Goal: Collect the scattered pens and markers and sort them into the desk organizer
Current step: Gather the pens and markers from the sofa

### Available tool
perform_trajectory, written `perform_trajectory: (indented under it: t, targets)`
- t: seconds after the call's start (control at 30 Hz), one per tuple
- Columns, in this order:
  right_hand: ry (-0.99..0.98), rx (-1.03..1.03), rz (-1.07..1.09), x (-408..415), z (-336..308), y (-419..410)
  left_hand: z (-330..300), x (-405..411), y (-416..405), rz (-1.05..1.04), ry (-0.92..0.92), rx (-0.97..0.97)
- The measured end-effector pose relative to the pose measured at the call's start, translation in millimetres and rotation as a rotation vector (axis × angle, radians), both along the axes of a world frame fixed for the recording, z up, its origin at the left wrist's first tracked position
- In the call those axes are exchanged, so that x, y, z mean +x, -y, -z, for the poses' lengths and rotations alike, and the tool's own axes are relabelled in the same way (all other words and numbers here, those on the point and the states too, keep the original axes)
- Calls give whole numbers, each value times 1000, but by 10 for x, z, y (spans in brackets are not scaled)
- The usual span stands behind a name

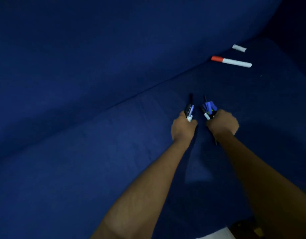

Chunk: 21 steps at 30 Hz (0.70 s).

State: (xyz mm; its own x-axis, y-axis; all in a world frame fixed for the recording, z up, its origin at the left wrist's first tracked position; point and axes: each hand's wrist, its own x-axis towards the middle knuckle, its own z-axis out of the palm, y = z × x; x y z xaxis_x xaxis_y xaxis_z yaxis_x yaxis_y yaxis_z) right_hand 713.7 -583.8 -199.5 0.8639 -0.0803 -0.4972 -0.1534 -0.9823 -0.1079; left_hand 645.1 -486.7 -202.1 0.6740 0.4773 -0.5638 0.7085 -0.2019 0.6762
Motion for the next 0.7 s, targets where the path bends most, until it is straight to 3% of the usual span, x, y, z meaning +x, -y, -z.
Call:
perform_trajectory:
  t: [0.1, 0.2, 0.33, 0.53, 0.6, 0.7]
  targets:
    - [-39, -2, 9, 40, 72, -16, 105, 346, -39, 22, -37, 110]
    - [10, 9, -7, 152, 103, 4, 214, 700, -95, 1, -211, 51]
    - [266, 23, -157, 539, -4, 87, 302, 973, -181, -59, -409, -83]
    - [606, -35, -540, 1572, -182, -196, 424, 1064, -163, -34, -534, -45]
    - [558, -103, -606, 1835, -151, -290, 496, 1093, -149, -37, -554, -31]
    - [255, -187, -579, 2030, 49, -331, 552, 1115, -131, -68, -558, 3]
